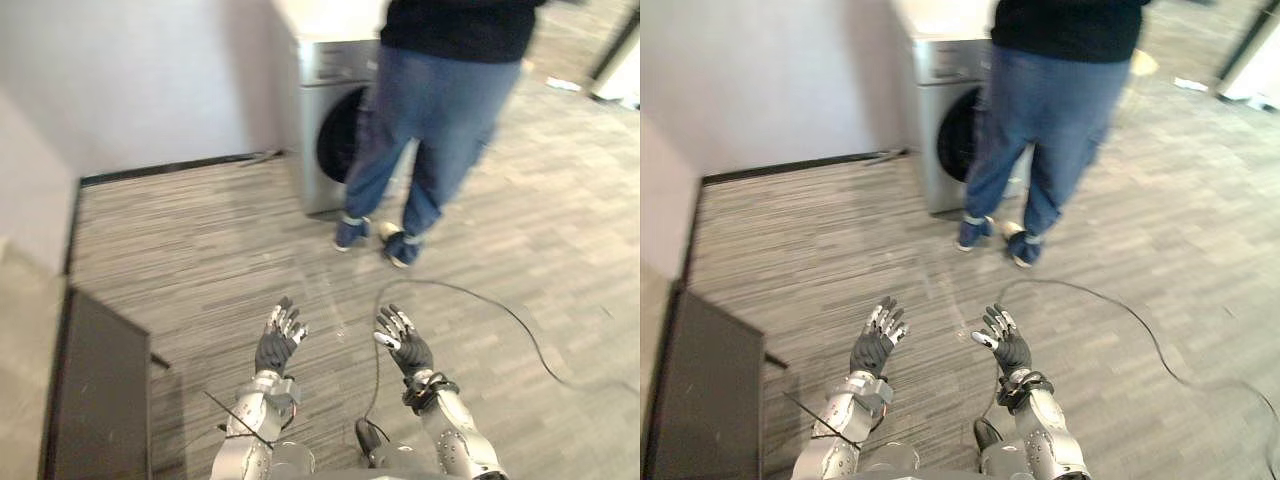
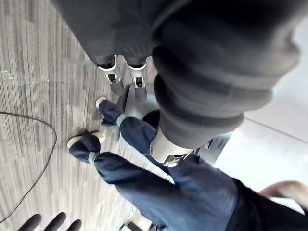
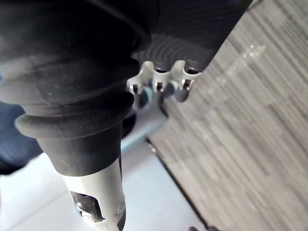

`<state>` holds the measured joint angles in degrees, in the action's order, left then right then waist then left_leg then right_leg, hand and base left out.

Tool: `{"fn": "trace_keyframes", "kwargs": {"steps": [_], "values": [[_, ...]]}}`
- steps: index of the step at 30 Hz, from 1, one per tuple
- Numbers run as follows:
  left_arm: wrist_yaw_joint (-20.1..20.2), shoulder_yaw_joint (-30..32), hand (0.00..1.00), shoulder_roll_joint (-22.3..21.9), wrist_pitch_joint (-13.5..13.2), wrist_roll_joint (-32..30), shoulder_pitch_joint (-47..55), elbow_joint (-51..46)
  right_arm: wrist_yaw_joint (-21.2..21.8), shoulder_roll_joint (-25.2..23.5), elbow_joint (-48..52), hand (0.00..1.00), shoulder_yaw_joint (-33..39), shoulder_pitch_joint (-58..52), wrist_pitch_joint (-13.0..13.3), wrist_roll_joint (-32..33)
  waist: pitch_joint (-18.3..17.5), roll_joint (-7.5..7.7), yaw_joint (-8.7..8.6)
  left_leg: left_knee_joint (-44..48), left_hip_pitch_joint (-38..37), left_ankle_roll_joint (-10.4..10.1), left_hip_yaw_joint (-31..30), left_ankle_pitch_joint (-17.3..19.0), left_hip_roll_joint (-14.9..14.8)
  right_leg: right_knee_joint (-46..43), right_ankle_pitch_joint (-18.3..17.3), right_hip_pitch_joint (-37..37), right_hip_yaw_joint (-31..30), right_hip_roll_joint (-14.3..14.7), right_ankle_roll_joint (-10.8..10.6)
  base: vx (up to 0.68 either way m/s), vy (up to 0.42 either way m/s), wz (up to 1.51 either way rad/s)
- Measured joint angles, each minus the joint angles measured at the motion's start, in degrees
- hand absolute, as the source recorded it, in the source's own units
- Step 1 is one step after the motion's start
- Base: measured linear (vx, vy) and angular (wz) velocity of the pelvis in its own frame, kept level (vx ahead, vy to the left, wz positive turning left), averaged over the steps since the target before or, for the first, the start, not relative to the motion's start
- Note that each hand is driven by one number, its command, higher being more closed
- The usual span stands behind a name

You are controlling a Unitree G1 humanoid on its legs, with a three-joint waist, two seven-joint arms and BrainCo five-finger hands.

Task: Organize washtable

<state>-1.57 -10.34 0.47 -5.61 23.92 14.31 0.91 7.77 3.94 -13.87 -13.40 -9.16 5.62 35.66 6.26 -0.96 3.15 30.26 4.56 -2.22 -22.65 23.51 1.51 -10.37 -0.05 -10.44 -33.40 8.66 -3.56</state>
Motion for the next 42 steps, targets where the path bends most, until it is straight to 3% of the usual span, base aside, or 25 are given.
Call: {"fn": "trace_keyframes", "kwargs": {"steps": [2, 5, 8, 10, 11, 12, 13, 14, 15, 17, 19, 21, 22, 23, 25, 27, 28, 30, 31, 32, 33, 34, 40, 41, 42], "values": [[-0.1, -0.3, 0.0, 0.0, -0.3, 0.0, 0.6, -1.9, -0.1, -1.2, 1.0, 0.0, 0.5, -0.4, -0.5, 0.3, -0.3, -0.03, -0.41, 1.0, -0.7, 0.0, 1.0, 0.0, 1.7, 0.9, 0.9, 0.1, -2.1, -0.7, -1.3, 0.06, 0.205, -1.42], [0.1, -0.9, 0.0, -1.0, -0.5, 0.0, -0.4, -3.4, -0.1, -3.2, 8.0, 0.0, 2.9, -4.1, -0.9, 0.3, -0.5, -0.13, -0.78, 0.2, -1.4, 0.2, 8.1, 0.1, 1.4, 2.0, 4.2, -0.8, -4.6, -0.9, -2.6, 0.06, 0.16, -1.3], [0.3, -1.7, 0.0, -1.7, -0.2, -2.1, -0.8, -3.1, -0.5, -5.0, 15.6, 0.0, 7.0, -9.0, -1.0, 1.1, -1.9, -0.12, -1.11, -1.8, -2.1, 1.8, 17.6, -0.8, 1.5, 5.8, 10.5, -1.8, -6.8, -0.7, -4.2, -0.03, 0.138, -1.5], [0.3, -1.7, 0.0, -1.8, 0.3, -2.2, -0.7, -2.9, -0.9, -5.0, 17.1, 0.0, 8.4, -10.1, -0.9, 1.0, -1.9, -0.84, -1.86, -0.7, -1.8, 2.4, 22.2, -1.5, 1.8, 6.8, 14.7, -2.5, -6.3, -0.2, -3.9, -0.12, 0.146, -1.44], [0.4, -1.0, 0.0, -1.0, 0.3, -2.3, -1.5, -2.2, -1.5, -5.7, 17.7, 0.0, 9.3, -10.3, -0.6, 0.8, -1.4, 0.4, -1.92, 4.7, 2.7, 3.4, 24.6, -0.4, 1.2, 8.1, 18.0, -4.1, -4.9, -1.1, -3.0, -0.23, 0.117, -1.22], [0.4, -1.5, 0.0, -0.7, 0.4, -2.3, -2.6, -1.9, -1.8, -6.7, 17.5, 0.0, 11.2, -10.6, -0.4, 0.7, -1.8, -1.23, -2.02, 0.8, 4.4, 7.3, 25.4, -0.2, -2.8, 10.9, 21.3, -4.9, 1.0, -0.8, -1.0, -0.22, 0.05, -0.96], [0.4, -1.4, 0.0, -0.8, 0.3, -2.4, -3.1, -1.8, -2.0, -7.8, 16.6, 0.0, 11.9, -10.1, -0.4, 0.7, -0.6, -0.98, -2.19, -0.1, 3.7, 9.3, 28.4, -0.4, -2.9, 8.4, 19.7, -6.3, 8.7, -1.7, 1.0, -0.26, 0.04, -1.51], [-0.3, 0.4, 0.0, -1.0, 0.5, -2.4, -1.8, -0.9, -2.5, -7.2, 15.9, 0.0, 10.9, -9.8, -0.9, 0.2, -0.2, 0.51, -0.61, -2.7, 1.6, 8.8, 35.2, -1.8, -3.2, -0.2, 11.2, -8.8, 25.4, -5.0, 3.4, -0.22, 0.051, -1.8], [-0.9, 0.9, 0.0, -1.4, 1.4, -2.4, -0.7, -0.3, -2.5, -7.0, 16.1, 0.0, 10.5, -9.9, -0.7, -0.4, 0.0, -0.67, -0.87, -4.1, 0.5, 9.0, 38.2, -2.4, -3.6, -8.4, 4.4, -8.8, 38.8, -9.2, 5.6, -0.18, 0.072, -1.87], [-1.0, 1.2, 0.0, -1.4, 1.4, -2.4, 0.0, -0.4, -2.7, -7.4, 16.0, 0.0, 10.6, -10.0, -0.7, -0.9, 0.4, -1.39, -1.0, -6.9, -1.6, 9.2, 42.1, -3.4, -3.2, -18.0, -2.7, -7.6, 46.6, -13.6, 4.5, -0.12, 0.098, -1.32], [-1.0, 2.3, 0.0, -1.4, 1.4, -2.4, 0.4, -1.4, -2.5, -7.4, 15.8, 0.0, 10.5, -9.9, -0.6, -2.6, -0.1, -0.66, -1.37, -10.3, -2.5, 9.9, 47.0, -4.9, -2.2, -27.7, -9.3, -5.0, 49.5, -18.5, 3.9, -0.14, 0.045, -1.22], [-1.0, 4.0, 0.0, -1.6, 1.5, -2.4, 1.1, -1.8, -2.4, -7.3, 13.3, 0.0, 10.5, -8.6, -0.5, -4.0, -0.5, -0.03, -2.12, -12.3, -2.3, 9.5, 49.5, -5.8, -1.2, -27.9, -12.3, -1.5, 52.5, -20.7, 3.5, -0.09, -0.037, -0.84], [-1.0, 5.4, 0.0, -1.6, 1.6, -2.4, 1.6, -1.9, -2.5, -7.3, 10.7, 0.0, 10.5, -7.4, -0.5, -4.8, -1.0, 0.58, -2.36, -13.3, -1.9, 9.1, 51.0, -6.3, -0.8, -21.7, -14.3, 1.4, 54.0, -20.5, 1.1, -0.07, -0.074, -0.76], [-1.0, 6.1, 0.0, -1.6, 1.6, -2.4, 1.7, -1.9, -2.6, -7.3, 9.5, 0.0, 10.5, -6.9, -0.6, -4.8, -1.2, 0.87, -2.33, -13.4, -1.4, 9.0, 51.7, -6.5, -0.8, -17.6, -15.0, 2.5, 53.8, -19.8, 0.5, -0.05, -0.121, -0.61], [-1.2, 8.5, 0.0, -2.6, 1.8, -2.3, 2.1, -0.9, -2.8, -6.0, 5.0, 0.0, 10.8, -5.2, -0.8, -4.3, -1.9, -0.66, -2.21, -11.1, 0.9, 8.5, 52.3, -6.7, -3.7, -6.1, -11.0, 5.4, 53.1, -15.3, -0.3, 0.0, -0.132, -0.45], [-1.5, 9.7, 0.0, -3.0, 1.6, -2.0, 2.0, 0.2, -2.9, -5.0, 3.5, 0.0, 10.7, -4.3, -1.2, -3.8, -1.9, -0.58, -1.74, -7.4, 2.6, 8.5, 50.3, -6.8, -5.6, -1.4, -8.3, 7.4, 52.1, -13.1, 0.7, 0.06, -0.141, -0.39], [-2.2, 10.5, 0.0, -3.1, 1.6, -1.8, 1.8, 1.4, -3.0, -4.5, 3.5, 0.0, 10.8, -3.6, -1.3, -3.4, -1.8, -0.4, -1.92, -3.4, 4.3, 8.8, 46.2, -7.1, -5.8, 1.2, -6.8, 9.0, 51.8, -12.6, 1.3, 0.05, -0.132, -0.29], [-2.4, 10.3, 0.0, -2.9, 1.5, -1.2, 1.4, 3.2, -3.2, -4.0, 3.2, 0.0, 11.9, -2.1, -1.2, -3.0, -1.2, 0.79, -1.29, -1.4, 7.1, 7.1, 37.2, -6.6, -5.3, 2.1, -5.9, 10.0, 50.3, -13.3, 1.2, 0.01, -0.067, -0.39], [-2.3, 9.5, 0.0, -3.2, 1.5, -0.8, 1.1, 4.3, -3.8, -4.1, 2.5, 0.0, 13.5, -2.1, -1.1, -3.0, -1.7, -0.03, -0.87, -5.4, 6.6, 3.9, 34.0, -8.6, -6.6, 2.2, -5.7, 10.4, 49.4, -12.9, 0.8, -0.02, 0.009, -0.43], [-2.4, 9.2, 0.0, -3.5, 1.5, -0.6, 0.9, 4.9, -4.1, -4.1, 1.7, 0.0, 13.7, -2.0, -1.1, -3.0, -1.8, 0.26, -0.79, -6.2, 6.1, 4.6, 34.3, -9.3, -5.7, 2.7, -5.4, 10.9, 48.8, -13.1, 0.4, 0.03, 0.049, -0.2], [-2.3, 8.4, 0.0, -3.6, 1.4, -0.3, 0.9, 4.9, -4.1, -4.1, 1.3, 0.0, 14.1, -1.9, -1.2, -3.0, -2.4, 1.1, -0.77, -7.9, 4.9, 4.2, 34.3, -10.3, -4.8, 3.7, -4.9, 11.1, 48.4, -13.9, 0.1, 0.07, 0.117, 0.06], [-2.3, 7.6, 0.0, -3.2, 1.3, 0.1, 0.8, 4.9, -4.2, -5.0, 1.3, 0.0, 14.6, -2.8, -1.3, -3.0, -3.1, 2.29, -1.04, -10.7, 4.2, 5.3, 34.3, -11.2, -3.2, 4.6, -5.0, 11.0, 48.1, -15.0, 0.0, 0.07, 0.113, 0.1], [-2.3, 4.8, 0.0, -2.1, 1.3, 0.1, 0.9, 4.8, -5.0, -5.9, -3.5, 0.0, 12.9, -3.3, -2.3, -4.4, -3.4, 2.59, -0.97, -15.5, 1.9, 5.7, 34.7, -13.6, -0.7, 6.2, -3.6, 11.3, 46.4, -16.2, -0.6, 0.03, 0.068, 0.01], [-2.5, 5.9, 0.0, -0.2, 1.4, 0.1, 3.1, 6.4, -5.2, -5.1, -9.5, 0.0, 8.4, -0.1, -3.7, -5.4, -5.8, 2.31, -0.93, -35.3, -3.0, 5.9, 35.3, -27.2, 2.4, 10.5, 2.3, 8.3, 40.8, -15.9, -1.5, 0.0, 0.0, -0.03], [-2.5, 5.9, 0.0, -0.2, 1.4, 0.1, 3.1, 6.4, -5.2, -5.1, -9.5, 0.0, 8.4, -0.1, -3.7, -5.4, -5.8, 2.31, -0.93, -35.3, -3.0, 5.9, 35.3, -27.2, 2.4, 10.5, 2.3, 8.3, 40.8, -15.9, -1.5, 0.0, 0.0, 0.0]]}}
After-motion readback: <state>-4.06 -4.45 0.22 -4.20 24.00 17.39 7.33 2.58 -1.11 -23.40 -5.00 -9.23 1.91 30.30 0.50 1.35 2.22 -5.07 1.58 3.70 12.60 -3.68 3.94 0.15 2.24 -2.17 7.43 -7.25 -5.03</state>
